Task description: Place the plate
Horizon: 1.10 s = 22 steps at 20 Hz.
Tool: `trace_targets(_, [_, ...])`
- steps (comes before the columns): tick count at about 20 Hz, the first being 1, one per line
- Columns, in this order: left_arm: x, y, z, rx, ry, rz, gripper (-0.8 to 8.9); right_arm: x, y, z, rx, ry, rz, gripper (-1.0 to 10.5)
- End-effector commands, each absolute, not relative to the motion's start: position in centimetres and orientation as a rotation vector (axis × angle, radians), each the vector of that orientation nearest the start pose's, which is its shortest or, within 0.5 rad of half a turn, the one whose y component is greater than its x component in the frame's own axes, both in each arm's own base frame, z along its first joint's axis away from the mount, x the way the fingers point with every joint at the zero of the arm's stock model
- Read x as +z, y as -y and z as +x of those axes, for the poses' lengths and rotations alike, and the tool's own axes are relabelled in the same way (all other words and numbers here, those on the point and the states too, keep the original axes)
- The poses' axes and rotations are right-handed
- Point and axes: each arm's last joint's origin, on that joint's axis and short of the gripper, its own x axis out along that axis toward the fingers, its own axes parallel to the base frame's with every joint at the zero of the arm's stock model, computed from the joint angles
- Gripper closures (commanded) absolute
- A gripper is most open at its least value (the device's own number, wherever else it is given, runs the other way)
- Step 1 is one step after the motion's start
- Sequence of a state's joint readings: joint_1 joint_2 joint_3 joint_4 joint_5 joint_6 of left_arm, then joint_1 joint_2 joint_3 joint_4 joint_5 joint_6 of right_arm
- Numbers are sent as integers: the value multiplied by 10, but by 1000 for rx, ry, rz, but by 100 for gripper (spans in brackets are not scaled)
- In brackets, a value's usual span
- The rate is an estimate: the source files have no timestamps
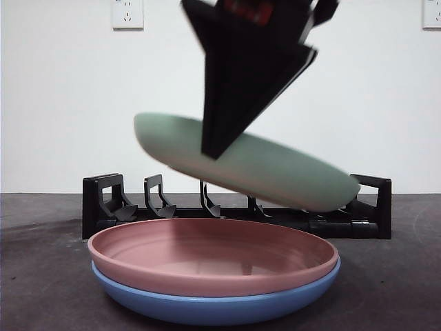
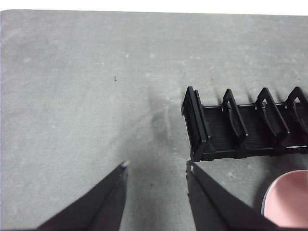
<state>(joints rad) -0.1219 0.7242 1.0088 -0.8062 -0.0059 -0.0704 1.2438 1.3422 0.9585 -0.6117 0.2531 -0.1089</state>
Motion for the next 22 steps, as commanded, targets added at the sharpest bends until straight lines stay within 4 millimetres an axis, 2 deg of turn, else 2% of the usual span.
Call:
trace_targets(1, [362,15,123,-91,-502,-38,618,238,-257,90,989,-705,-812,931])
trace_targets(11, [362,15,124,-91,-499,-37,618,205,-277,94,1031,-799,-845,931])
trace_targets(15, [362,15,124,-91,-499,-37,618,204,-277,93,1067,-825,-827,905])
trace_targets(18, [362,15,124,-91,-499,-37,618,206,-277,92,1063,-832,-818,773])
trace_targets(20, [362,15,124,-91,-499,-37,617,214,-277,92,1046,-858,-787,768])
trace_targets(22, [362,15,124,-91,-498,-37,618,232,-276,90,1075,-883,-735,768])
